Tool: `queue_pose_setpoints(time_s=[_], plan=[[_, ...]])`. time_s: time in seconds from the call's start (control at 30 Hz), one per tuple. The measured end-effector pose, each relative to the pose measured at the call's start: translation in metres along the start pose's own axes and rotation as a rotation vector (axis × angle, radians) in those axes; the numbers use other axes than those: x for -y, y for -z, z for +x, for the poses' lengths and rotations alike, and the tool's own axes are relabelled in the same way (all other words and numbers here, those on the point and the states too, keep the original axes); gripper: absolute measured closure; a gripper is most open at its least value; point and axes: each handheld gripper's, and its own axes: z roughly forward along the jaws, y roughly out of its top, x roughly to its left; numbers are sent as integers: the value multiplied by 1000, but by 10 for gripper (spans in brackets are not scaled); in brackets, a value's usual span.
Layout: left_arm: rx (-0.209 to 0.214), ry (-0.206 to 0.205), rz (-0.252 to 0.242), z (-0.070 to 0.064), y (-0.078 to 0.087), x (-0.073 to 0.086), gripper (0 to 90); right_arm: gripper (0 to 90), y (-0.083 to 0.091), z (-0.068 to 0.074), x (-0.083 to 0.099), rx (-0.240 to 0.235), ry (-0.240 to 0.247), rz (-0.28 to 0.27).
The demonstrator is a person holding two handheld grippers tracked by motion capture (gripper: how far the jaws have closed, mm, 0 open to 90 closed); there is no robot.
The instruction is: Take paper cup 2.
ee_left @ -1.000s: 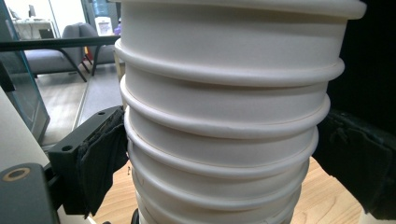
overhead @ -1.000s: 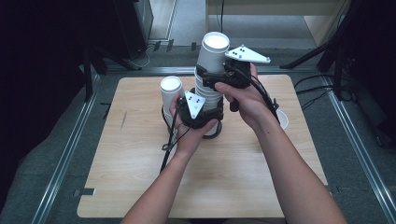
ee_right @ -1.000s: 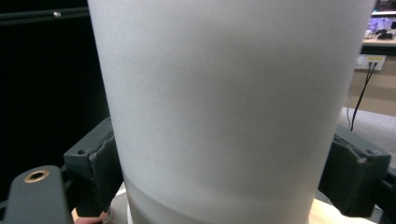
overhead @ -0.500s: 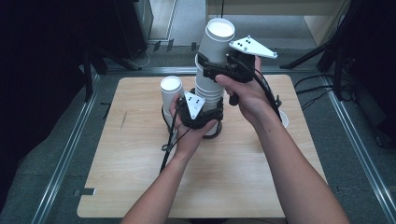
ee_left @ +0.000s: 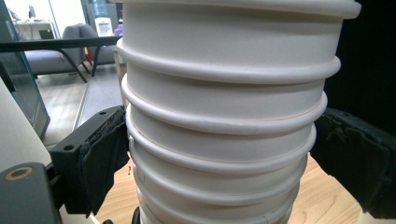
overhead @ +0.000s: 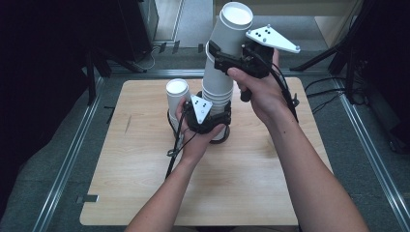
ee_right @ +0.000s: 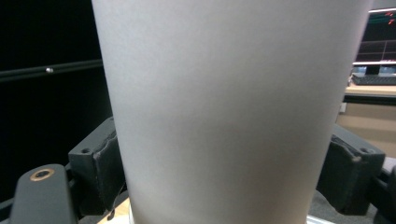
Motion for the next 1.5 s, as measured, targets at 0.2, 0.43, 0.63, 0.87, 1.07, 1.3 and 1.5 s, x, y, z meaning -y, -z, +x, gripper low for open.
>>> queue_pose_setpoints(time_s=[0.2, 0.43, 0.63, 0.87, 1.07, 1.3, 1.5], plan=[[-1, -5, 4, 0, 0, 0, 59, 152, 10, -2, -10, 7, -4, -32], [-1, -3, 5, 0, 0, 0, 59, 152, 25, -11, -16, 20, -1, -58], [-1, -2, 4, 0, 1, -1, 59, 152, 39, -19, -14, 34, 7, -65], [14, -2, 1, 2, 6, -3, 63, 152, 53, -33, 1, 71, 2, -55], [42, 11, 10, 7, 15, -2, 7, 152, 66, -40, 21, 113, 35, -40], [81, 13, 12, 7, 28, 0, 0, 152, 80, -37, 49, 153, 112, -26], [119, 14, 12, 5, 42, 3, 0, 151, 92, -37, 72, 180, 117, -11]])
